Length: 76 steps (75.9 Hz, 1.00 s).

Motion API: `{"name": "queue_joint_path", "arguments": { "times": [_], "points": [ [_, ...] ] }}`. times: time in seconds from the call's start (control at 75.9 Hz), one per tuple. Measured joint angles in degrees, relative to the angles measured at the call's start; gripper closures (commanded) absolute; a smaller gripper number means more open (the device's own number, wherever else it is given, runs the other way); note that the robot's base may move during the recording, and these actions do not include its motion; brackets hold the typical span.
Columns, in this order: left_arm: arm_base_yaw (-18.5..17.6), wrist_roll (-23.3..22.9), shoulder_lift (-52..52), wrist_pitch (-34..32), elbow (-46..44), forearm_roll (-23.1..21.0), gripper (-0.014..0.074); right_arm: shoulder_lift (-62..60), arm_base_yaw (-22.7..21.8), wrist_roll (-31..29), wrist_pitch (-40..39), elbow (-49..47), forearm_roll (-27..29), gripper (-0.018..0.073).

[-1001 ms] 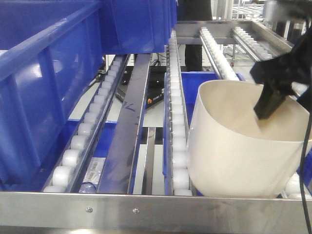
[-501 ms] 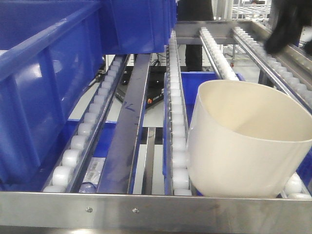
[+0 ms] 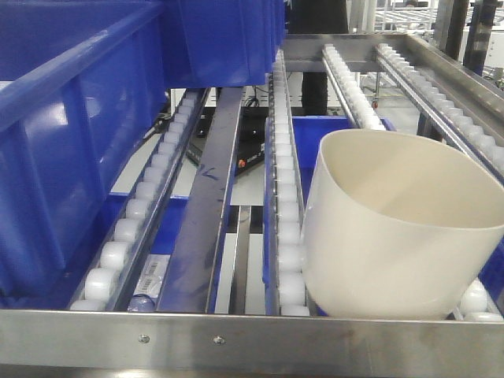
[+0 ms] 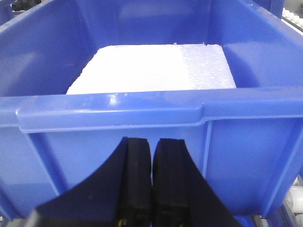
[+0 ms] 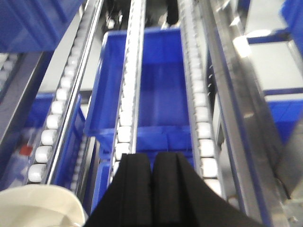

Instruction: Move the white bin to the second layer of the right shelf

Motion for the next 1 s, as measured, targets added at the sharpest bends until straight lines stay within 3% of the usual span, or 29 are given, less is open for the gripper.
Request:
{"name": "queue_joint_path", "arguments": {
  "times": [0.25, 1.001],
  "points": [
    [0.0, 0.0, 0.0, 0.0, 0.0, 0.0, 0.0512, -8.27, -0.69, 0.0, -4.99, 5.8, 0.0, 0.0503],
    [0.0, 0.0, 0.0, 0.0, 0.0, 0.0, 0.0512, -8.75, -0.69, 0.0, -5.95, 6.27, 0.0, 0.0503]
  ]
}}
